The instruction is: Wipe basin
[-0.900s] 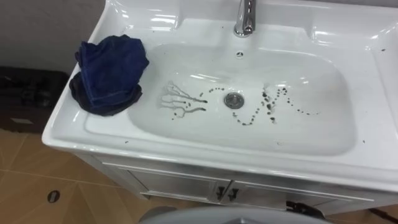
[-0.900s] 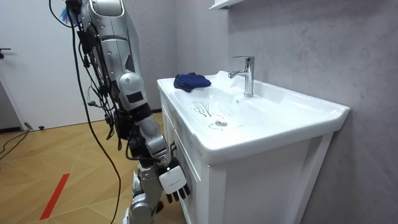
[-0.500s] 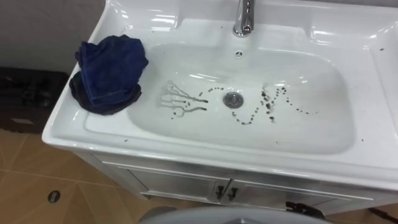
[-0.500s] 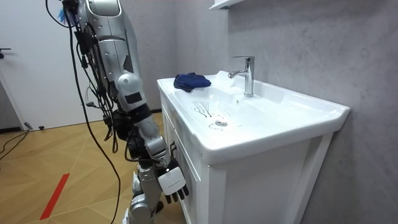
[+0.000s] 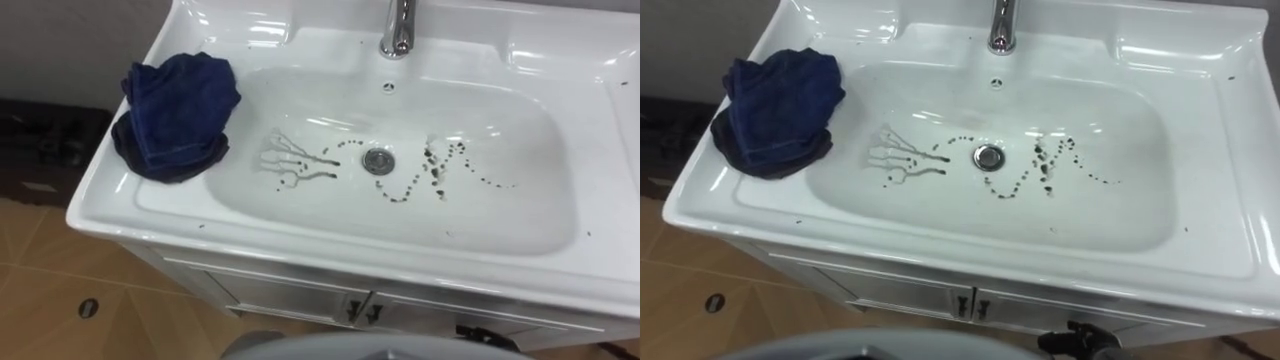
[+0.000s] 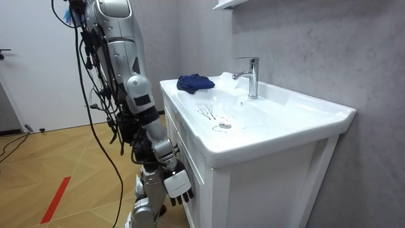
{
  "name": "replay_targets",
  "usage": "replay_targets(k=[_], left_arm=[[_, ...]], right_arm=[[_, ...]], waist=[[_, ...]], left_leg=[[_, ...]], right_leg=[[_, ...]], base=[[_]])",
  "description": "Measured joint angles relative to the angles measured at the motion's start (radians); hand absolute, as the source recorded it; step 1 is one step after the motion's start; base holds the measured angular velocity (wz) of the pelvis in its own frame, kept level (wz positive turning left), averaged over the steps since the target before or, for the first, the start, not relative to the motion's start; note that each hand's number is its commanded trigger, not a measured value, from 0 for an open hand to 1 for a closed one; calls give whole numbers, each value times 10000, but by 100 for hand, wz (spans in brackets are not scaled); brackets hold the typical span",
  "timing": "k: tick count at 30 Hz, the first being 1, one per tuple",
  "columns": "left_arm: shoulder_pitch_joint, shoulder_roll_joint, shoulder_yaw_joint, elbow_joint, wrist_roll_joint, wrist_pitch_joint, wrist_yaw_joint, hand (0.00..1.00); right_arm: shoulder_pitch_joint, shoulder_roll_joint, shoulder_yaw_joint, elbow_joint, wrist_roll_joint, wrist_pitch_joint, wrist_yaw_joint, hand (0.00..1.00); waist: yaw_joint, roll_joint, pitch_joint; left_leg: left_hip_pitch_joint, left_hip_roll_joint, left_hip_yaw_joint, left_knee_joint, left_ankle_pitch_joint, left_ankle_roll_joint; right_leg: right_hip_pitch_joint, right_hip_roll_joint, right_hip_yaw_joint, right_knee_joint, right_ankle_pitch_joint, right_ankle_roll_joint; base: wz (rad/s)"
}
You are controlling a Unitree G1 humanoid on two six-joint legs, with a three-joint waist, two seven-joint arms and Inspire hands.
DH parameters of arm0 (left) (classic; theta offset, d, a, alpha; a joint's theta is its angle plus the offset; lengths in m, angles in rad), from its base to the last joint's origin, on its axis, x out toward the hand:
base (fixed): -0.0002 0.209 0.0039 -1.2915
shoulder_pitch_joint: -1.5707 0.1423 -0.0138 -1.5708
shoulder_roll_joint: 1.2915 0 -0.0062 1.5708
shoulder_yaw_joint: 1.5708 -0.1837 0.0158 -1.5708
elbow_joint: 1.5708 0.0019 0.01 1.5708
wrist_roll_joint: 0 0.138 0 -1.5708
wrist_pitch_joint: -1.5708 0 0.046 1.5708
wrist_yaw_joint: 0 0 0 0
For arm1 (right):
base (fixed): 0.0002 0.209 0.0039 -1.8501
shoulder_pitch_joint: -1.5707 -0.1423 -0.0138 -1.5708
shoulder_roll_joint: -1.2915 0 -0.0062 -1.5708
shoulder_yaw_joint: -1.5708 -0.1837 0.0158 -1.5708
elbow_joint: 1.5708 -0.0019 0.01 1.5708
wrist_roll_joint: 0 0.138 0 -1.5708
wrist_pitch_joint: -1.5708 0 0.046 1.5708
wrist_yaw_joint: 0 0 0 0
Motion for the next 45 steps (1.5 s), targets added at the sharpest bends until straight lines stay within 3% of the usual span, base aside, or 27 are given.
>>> replay_targets(k=[9,11,14,18,25,27,33,35,40,45], left_arm=[[171,-67,564,57,-1639,-8,80,0],[247,-81,892,47,-2191,-12,127,0],[339,-54,1294,17,-3186,-40,484,0],[432,-22,2420,-562,-4333,-135,1393,0],[268,420,4052,-2495,-5811,-1145,3769,0],[249,549,4068,-2809,-6191,-1503,4349,0],[213,569,4048,-4881,-6665,-1934,5951,0],[152,560,3974,-5464,-6660,-2134,6321,0],[-296,563,3946,-7137,-6427,-2718,7303,0],[-433,617,3534,-8295,-5631,-2852,7817,0]], right_arm=[[-167,-13,0,396,241,215,-16,0],[-170,-36,-38,375,78,252,-16,0],[-150,-77,-80,322,-53,368,-75,0],[-50,-185,-91,324,-256,465,-79,0],[105,-464,-113,371,-1246,641,-91,0],[146,-575,-108,376,-1234,648,-61,0],[239,-683,-218,346,-1102,637,45,0],[239,-695,-218,306,-1109,637,40,0],[334,-722,-563,223,-1221,493,99,0],[379,-776,-548,102,-1228,354,50,0]], waist=[[246,16,21],[263,54,43],[353,142,14],[810,219,28],[1385,413,99],[1418,496,95],[1386,581,82],[1346,576,35],[1222,669,27],[1071,744,9]], left_leg=[[-5,16,-177,77,-45,-44],[-80,34,-329,258,-131,-66],[-223,50,-479,401,-186,-72],[-236,20,-592,403,-151,-102],[-355,-80,-730,393,-112,-87],[-341,-139,-747,343,-102,-71],[-410,-164,-796,220,-58,-82],[-481,-155,-800,178,-45,-98],[-431,-138,-816,139,-12,-112],[-404,-134,-778,140,4,-105]], right_leg=[[85,38,-194,62,8,-8],[151,87,-303,60,7,-10],[146,116,-498,49,-7,-29],[187,131,-594,35,-19,-50],[126,67,-781,22,-122,-46],[100,2,-816,31,-201,-14],[-57,-17,-908,182,-192,-2],[-148,-14,-992,215,-190,-5],[-192,-18,-1058,354,-182,-16],[-179,-27,-1042,355,-181,-17]], base=[[4],[17],[14],[6],[6],[6],[2],[0],[1],[-1]])
